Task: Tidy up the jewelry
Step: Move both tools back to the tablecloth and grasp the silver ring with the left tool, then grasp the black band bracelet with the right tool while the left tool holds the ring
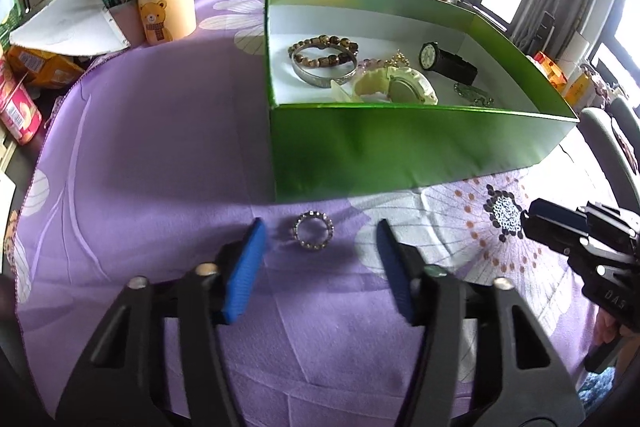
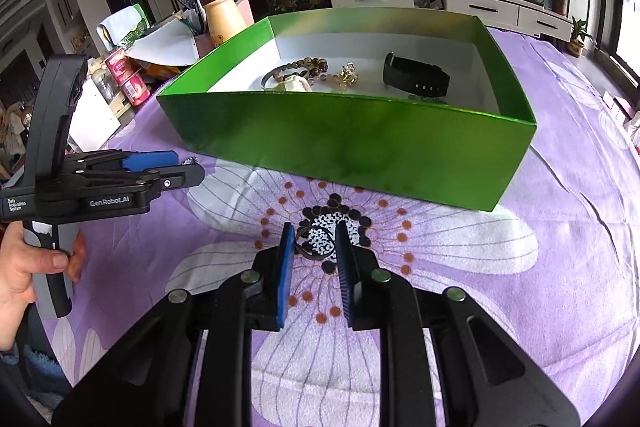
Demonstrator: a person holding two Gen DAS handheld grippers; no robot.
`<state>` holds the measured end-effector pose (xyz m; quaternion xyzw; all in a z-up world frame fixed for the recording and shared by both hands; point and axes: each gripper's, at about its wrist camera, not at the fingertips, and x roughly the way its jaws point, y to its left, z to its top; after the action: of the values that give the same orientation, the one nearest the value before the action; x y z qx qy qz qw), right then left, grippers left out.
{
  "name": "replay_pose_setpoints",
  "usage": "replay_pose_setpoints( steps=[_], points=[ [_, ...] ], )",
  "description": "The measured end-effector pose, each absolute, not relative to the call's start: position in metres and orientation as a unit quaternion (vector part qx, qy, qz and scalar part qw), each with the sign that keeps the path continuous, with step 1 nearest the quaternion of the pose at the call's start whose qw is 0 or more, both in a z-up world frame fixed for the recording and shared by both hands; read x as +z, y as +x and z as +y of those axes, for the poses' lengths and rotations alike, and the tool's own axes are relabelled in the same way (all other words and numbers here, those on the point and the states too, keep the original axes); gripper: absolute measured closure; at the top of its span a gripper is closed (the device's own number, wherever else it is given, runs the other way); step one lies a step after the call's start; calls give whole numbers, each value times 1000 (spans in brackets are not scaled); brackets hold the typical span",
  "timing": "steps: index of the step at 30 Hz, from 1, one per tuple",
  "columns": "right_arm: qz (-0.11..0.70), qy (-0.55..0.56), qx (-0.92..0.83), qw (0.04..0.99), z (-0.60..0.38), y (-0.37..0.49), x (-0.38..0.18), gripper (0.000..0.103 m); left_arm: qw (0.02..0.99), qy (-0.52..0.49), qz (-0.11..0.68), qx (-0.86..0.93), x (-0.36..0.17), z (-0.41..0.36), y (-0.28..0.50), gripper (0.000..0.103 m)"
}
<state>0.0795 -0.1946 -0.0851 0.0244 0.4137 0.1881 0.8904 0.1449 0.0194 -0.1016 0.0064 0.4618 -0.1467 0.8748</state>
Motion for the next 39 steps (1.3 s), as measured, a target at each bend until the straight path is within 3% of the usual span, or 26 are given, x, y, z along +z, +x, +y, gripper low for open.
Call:
replay_pose_setpoints(
  steps=[1, 5, 25, 39],
  points=[
    [413, 25, 189, 890, -195, 80, -85, 83, 875, 9, 460, -149, -102, 19, 144, 67],
    [411, 28, 190, 891, -195, 79, -84, 83, 878, 11, 455, -152, -102, 21, 143, 83],
    [399, 25, 192, 896, -196, 69, -71, 83, 882, 1, 442, -164, -85, 17, 122, 83],
    [362, 19, 194, 912, -202, 57, -37, 83, 902, 19, 391, -181, -33, 0, 103, 83]
  ],
)
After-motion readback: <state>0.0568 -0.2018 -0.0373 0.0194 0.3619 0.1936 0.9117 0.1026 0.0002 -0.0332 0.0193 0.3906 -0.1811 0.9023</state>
